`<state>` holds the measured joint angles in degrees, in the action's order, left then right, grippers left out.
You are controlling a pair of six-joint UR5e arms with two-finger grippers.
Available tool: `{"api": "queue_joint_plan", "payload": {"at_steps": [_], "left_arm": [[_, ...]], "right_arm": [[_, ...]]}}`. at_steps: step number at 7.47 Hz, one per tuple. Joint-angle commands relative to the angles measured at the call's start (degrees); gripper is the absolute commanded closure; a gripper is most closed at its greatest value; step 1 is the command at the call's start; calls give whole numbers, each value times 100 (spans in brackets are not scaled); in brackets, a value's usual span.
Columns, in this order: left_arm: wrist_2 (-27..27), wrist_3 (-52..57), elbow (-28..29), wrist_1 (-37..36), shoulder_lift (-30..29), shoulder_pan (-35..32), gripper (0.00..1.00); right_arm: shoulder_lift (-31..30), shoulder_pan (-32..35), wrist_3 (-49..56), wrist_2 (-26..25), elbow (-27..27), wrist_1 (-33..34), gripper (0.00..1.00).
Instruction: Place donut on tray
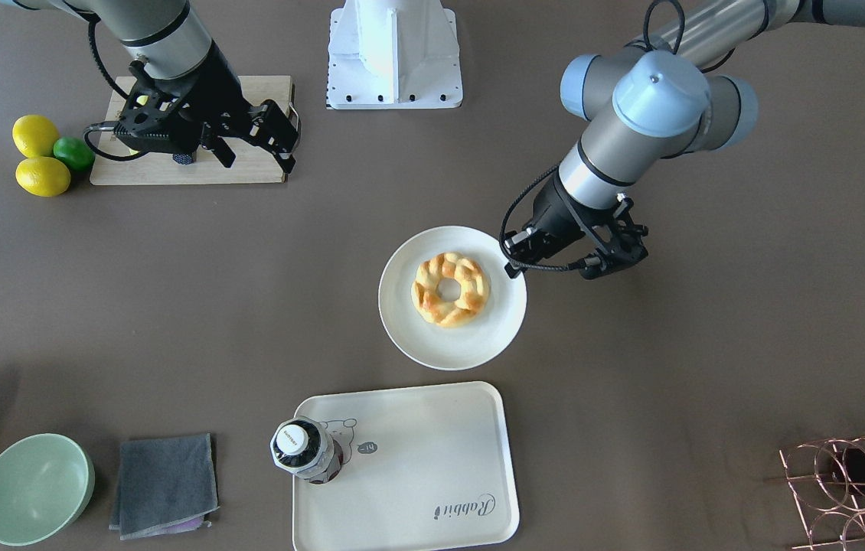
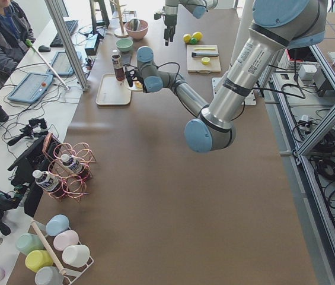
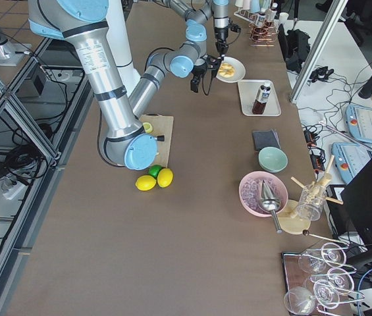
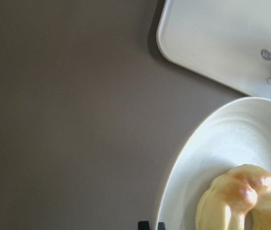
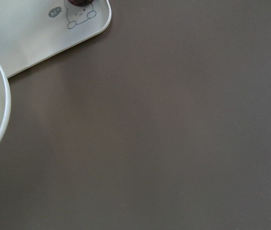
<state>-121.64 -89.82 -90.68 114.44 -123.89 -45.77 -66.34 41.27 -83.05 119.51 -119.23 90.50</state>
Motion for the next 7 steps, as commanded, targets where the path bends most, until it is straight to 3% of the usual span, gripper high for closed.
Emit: {"api": "queue_joint_plan", "payload": {"at_steps": [1, 3, 4, 7], "left_arm": [[183, -123, 2154, 851, -1046, -336, 100], [543, -824, 3261, 1900, -1382, -249, 100], [841, -1071, 3650, 2081, -1627, -74, 100], [1220, -1423, 4328, 2503, -2041, 42, 100]], "right_arm": [[-789, 782, 1417, 361, -4, -15, 0], [-1431, 1468, 2744, 852, 23, -15, 0], [-1739, 1793, 3377, 1037, 31, -15, 0], [-2146, 2130, 4086, 1197, 66, -15, 0]]}}
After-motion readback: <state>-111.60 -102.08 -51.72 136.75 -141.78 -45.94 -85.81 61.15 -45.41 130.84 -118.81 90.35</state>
